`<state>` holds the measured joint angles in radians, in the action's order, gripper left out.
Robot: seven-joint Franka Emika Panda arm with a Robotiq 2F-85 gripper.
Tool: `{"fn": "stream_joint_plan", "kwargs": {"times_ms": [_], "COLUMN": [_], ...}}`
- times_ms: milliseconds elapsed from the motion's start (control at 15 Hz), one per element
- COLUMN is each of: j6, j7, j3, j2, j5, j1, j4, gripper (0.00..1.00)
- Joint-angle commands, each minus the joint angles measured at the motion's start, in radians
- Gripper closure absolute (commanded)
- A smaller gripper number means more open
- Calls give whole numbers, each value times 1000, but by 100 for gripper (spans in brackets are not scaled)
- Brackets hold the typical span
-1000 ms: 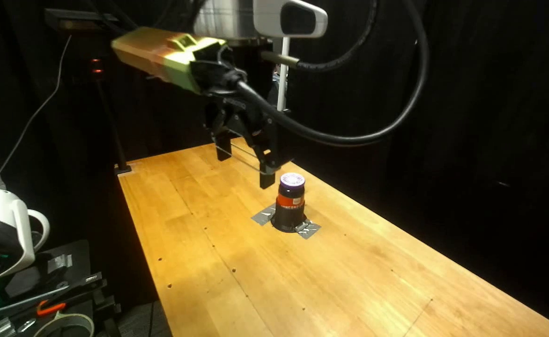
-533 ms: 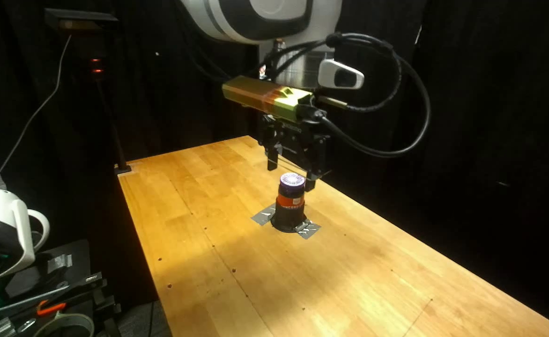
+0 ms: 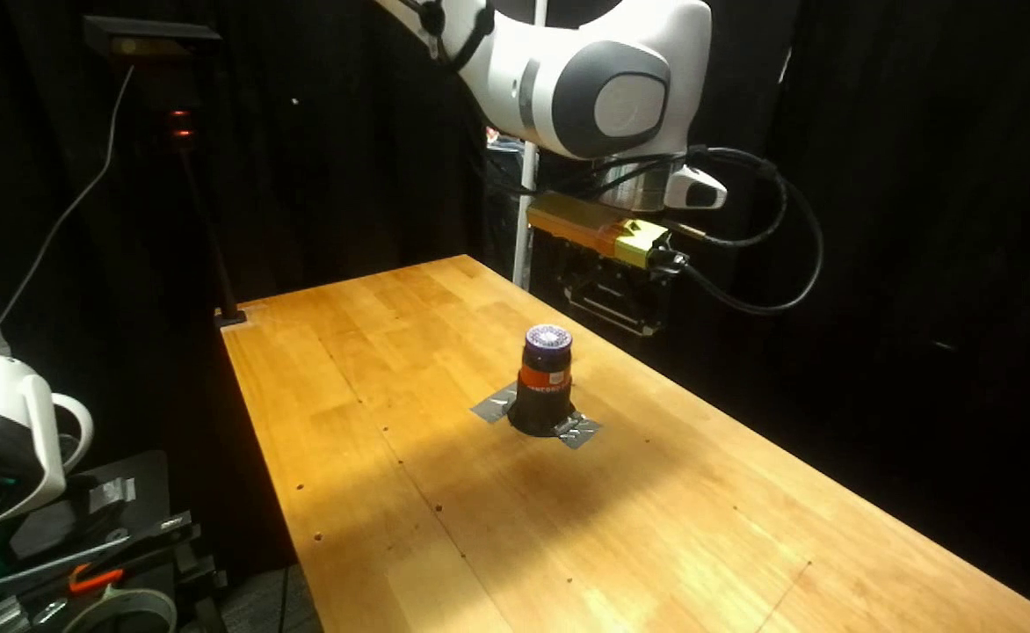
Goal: Put the rubber band on the cup
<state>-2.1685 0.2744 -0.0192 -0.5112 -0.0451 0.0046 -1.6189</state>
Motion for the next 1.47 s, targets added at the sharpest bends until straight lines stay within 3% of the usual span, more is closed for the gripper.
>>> {"fn": "stream_joint_plan", "kwargs": {"times_ms": [0, 400, 667, 933, 1400], "j6": [136, 336, 393, 413, 383], "j7": [19, 44, 33, 14, -37], "j3": [-47, -90, -85, -78, -56], "j2": [-149, -298, -362, -398, -382], "j5": [-11, -3, 11, 23, 70], "j1": [-11, 6, 26, 43, 75], "j4": [248, 484, 560, 581, 513], "gripper": [0, 0, 0, 0, 0]}}
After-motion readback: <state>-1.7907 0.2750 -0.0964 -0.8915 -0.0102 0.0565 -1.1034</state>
